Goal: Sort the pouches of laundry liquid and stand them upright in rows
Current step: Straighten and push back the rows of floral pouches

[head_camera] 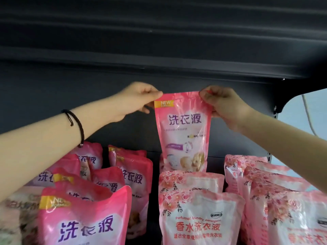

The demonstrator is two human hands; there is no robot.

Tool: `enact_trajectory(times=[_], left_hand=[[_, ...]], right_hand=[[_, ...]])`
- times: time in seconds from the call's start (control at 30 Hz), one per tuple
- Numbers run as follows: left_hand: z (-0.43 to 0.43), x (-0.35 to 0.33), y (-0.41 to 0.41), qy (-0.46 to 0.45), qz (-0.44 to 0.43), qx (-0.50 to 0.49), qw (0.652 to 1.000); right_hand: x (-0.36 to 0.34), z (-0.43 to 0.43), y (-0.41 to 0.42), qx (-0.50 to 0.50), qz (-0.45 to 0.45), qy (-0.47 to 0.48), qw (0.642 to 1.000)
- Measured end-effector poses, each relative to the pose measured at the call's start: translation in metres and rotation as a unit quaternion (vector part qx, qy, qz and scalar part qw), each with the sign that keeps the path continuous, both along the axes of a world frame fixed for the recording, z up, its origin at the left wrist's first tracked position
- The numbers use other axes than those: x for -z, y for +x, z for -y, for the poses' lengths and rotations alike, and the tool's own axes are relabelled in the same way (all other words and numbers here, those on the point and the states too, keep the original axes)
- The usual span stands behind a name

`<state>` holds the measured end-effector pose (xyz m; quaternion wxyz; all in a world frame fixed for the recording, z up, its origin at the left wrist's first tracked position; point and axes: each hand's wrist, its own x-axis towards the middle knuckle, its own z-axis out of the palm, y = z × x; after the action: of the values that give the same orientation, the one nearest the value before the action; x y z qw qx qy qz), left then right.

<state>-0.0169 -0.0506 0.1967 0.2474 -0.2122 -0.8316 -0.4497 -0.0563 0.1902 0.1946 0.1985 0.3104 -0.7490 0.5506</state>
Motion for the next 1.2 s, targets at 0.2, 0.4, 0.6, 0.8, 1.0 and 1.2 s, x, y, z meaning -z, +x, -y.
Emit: enact_trajectory(times=[0.2,0.4,0.6,0.8,1.0,1.2], left_hand=[[0.003,0.015,0.032,0.162,0.048,0.084,0.982],[0.007,0.017,0.072,0.301,-0.029,0.083,0.95],[0.015,0.034,0.124,0.314,-0.169,0.073,0.931],[0.024,0.046,0.181,0.278,-0.223,0.109,0.928],[0.038,0.083,0.218,0.317,-0.177,0.09,0.927],[0.042,0.159,0.223,0.335,-0.108,0.034,0.935]], right_hand=[[-0.015,0.046,0.024,0.065,-0.023,-0.158,0.985],[-0.026,0.074,0.08,0.073,-0.044,-0.217,0.972],[-0.018,0.099,0.143,0.038,-0.037,-0.277,0.96],[-0.002,0.124,0.208,0.017,-0.04,-0.292,0.955],[0.032,0.137,0.248,0.017,-0.026,-0.287,0.957],[0.115,0.149,0.246,0.089,-0.008,-0.295,0.951]])
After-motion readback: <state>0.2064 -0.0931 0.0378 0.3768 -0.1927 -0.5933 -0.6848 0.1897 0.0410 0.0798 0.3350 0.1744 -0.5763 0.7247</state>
